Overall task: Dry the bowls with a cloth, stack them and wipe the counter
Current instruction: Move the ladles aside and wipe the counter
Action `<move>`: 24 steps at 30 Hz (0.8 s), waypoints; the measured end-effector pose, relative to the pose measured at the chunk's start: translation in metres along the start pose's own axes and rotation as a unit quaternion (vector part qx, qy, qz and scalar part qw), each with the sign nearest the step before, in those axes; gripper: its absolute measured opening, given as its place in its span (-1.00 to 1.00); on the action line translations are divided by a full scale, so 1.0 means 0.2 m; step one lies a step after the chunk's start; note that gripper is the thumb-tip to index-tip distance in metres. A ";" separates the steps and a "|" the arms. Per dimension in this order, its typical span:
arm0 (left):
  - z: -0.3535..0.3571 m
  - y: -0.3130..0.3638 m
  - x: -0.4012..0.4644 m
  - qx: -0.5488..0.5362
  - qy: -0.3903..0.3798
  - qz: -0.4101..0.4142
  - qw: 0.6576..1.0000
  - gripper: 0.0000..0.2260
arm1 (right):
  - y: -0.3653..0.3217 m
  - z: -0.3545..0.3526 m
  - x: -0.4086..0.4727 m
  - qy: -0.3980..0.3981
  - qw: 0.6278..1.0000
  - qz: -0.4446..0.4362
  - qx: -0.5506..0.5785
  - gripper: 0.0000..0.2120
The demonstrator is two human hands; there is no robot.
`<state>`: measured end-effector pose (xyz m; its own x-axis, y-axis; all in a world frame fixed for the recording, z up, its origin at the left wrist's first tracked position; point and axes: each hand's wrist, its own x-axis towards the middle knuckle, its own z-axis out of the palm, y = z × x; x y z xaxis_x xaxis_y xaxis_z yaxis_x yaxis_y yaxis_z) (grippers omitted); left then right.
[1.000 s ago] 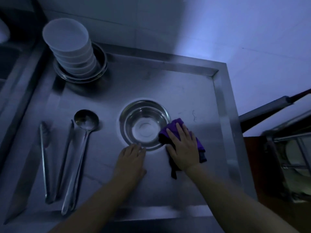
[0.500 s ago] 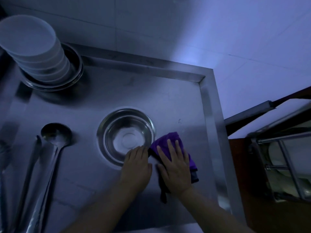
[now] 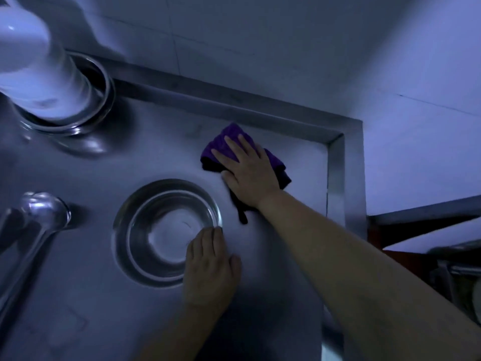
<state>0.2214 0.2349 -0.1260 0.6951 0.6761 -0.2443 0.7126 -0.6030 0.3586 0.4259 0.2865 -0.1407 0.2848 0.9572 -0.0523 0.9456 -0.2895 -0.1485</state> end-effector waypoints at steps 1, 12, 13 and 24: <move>0.02 0.01 0.00 0.008 0.009 -0.006 1.000 -0.49 | 0.04 0.00 0.04 -0.001 1.000 -0.007 0.006 -0.53; 0.02 0.05 -0.01 0.040 0.051 -0.029 0.997 -0.48 | 0.46 -0.07 -0.16 0.013 0.999 0.033 -0.002 -0.48; 0.02 0.05 -0.01 0.036 0.049 -0.030 0.998 -0.48 | 0.42 -0.06 -0.22 0.006 0.999 0.045 0.000 -0.47; 0.00 0.05 -0.02 -0.001 0.029 -0.032 0.999 -0.44 | -0.14 0.07 -1.17 -0.010 1.000 -0.004 0.010 -0.39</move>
<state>0.2266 0.2255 -0.1220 0.6420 0.7362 -0.2141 0.7547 -0.5576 0.3457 0.3309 0.0704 -0.1387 0.2747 0.9590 -0.0699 0.9441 -0.2828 -0.1692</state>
